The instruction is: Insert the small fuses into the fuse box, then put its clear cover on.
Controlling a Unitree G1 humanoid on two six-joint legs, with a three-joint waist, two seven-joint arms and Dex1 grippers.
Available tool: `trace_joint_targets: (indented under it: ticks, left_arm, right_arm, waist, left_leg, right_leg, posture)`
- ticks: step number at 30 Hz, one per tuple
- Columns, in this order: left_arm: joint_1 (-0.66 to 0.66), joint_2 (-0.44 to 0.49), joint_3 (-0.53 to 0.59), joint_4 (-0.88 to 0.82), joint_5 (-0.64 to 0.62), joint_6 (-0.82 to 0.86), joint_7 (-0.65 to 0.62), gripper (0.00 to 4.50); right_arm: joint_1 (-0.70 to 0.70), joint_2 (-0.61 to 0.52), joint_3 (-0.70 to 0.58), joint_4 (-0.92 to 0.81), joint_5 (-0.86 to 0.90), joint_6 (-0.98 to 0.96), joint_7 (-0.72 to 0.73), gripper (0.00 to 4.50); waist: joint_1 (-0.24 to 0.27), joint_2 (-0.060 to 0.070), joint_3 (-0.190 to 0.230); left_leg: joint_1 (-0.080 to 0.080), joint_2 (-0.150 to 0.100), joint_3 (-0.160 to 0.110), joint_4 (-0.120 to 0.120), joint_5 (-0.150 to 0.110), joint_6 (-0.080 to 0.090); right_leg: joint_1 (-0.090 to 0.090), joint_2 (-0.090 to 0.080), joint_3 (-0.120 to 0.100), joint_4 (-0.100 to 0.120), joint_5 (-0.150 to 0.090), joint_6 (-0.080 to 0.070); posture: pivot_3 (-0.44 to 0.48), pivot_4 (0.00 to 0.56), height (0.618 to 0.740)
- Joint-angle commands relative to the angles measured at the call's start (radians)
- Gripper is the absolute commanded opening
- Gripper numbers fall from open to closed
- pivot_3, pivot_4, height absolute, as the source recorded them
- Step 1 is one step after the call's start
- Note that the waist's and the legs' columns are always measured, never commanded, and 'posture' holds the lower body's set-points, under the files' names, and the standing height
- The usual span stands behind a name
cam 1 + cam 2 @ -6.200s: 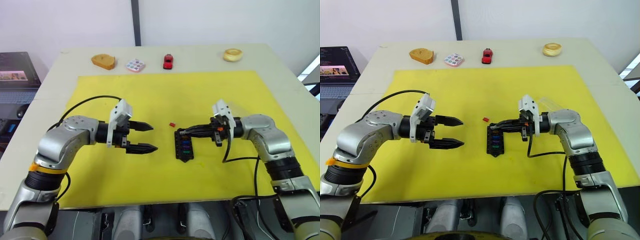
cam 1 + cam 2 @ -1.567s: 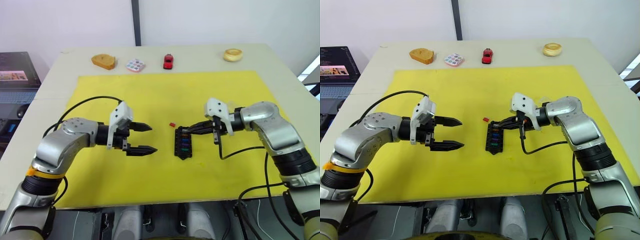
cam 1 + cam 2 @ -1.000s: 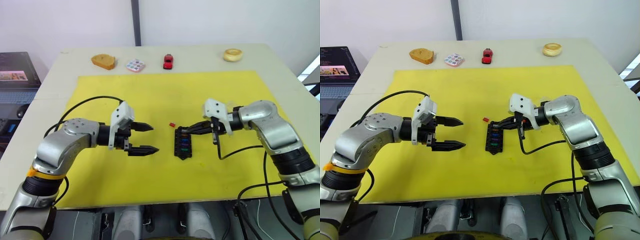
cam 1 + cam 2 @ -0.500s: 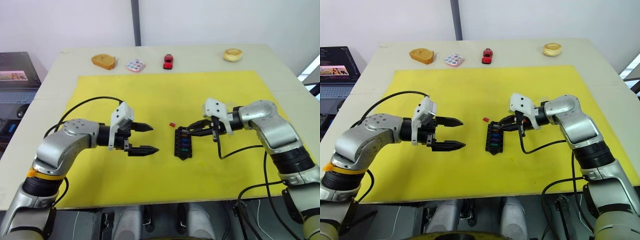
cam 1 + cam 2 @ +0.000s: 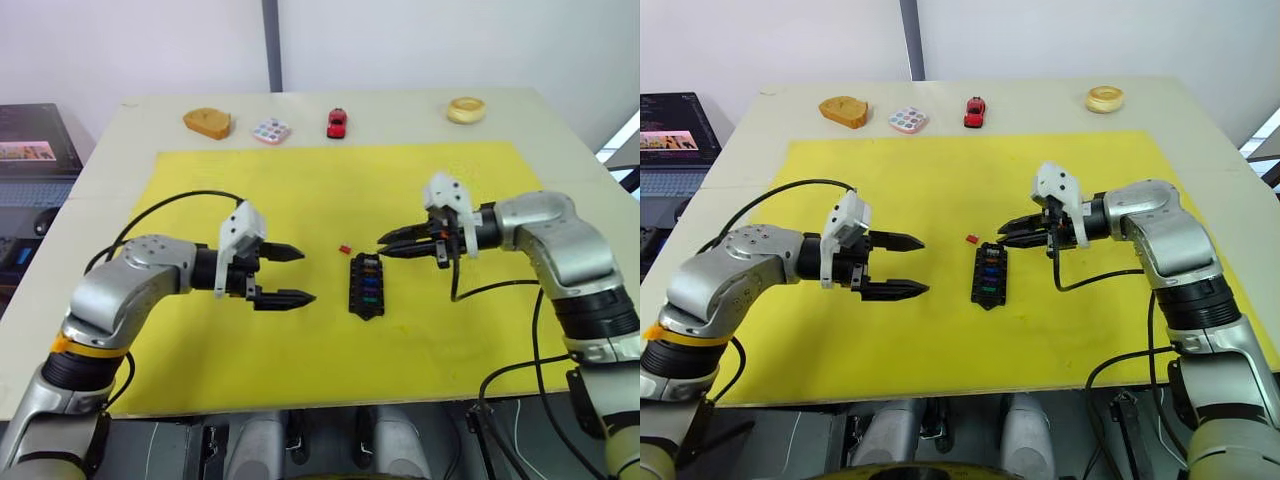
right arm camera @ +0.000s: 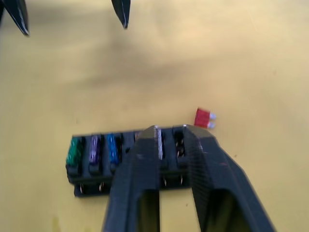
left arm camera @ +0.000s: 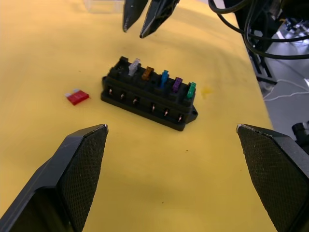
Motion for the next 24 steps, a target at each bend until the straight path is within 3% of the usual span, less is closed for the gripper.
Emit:
trace_joint_targets:
  ticks: [1, 24]
  left_arm:
    - [-0.036, 0.016, 0.02, -0.002, 0.01, -0.022, -0.014, 4.5]
    - [0.03, 0.022, -0.015, 0.014, 0.09, -0.094, -0.043, 4.5]
  right_arm:
    - [0.018, 0.017, -0.012, -0.036, 0.016, -0.017, -0.015, 0.02]
    - [0.089, 0.05, 0.054, 0.066, -0.066, -0.115, -0.059, 0.02]
  waist:
    - [0.0, 0.0, 0.0]
    - [-0.001, 0.0, 0.0]
  left_leg:
    - [0.0, 0.0, 0.0, 0.0, 0.0, 0.0]
    - [0.0, 0.0, 0.0, 0.0, 0.0, 0.0]
  right_leg:
    - [0.0, 0.0, 0.0, 0.0, 0.0, 0.0]
    - [0.0, 0.0, 0.0, 0.0, 0.0, 0.0]
  posture:
    - [0.0, 0.15, 0.74]
    - [0.0, 0.15, 0.74]
